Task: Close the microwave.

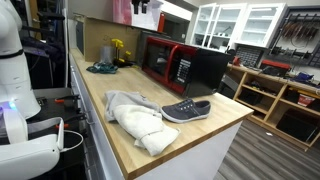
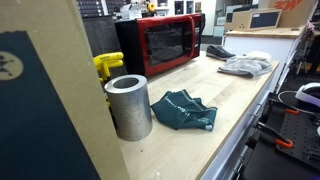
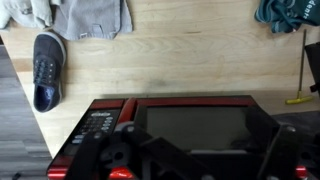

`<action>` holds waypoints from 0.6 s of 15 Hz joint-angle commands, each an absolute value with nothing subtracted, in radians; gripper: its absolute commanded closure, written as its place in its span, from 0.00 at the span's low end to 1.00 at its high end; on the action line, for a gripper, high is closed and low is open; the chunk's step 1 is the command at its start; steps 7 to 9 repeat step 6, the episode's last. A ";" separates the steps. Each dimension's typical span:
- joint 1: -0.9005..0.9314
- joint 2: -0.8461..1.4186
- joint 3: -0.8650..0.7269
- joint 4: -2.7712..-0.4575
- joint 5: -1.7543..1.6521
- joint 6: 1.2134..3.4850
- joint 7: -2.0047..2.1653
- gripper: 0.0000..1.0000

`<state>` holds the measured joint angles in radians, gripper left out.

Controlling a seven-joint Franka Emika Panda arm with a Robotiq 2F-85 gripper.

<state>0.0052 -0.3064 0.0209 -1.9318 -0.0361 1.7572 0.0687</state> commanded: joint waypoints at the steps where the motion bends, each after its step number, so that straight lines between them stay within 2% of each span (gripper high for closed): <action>1: 0.016 -0.329 0.003 -1.924 -0.032 1.743 -0.066 0.00; 9: 0.009 -0.322 0.010 -1.928 -0.036 1.755 -0.040 0.00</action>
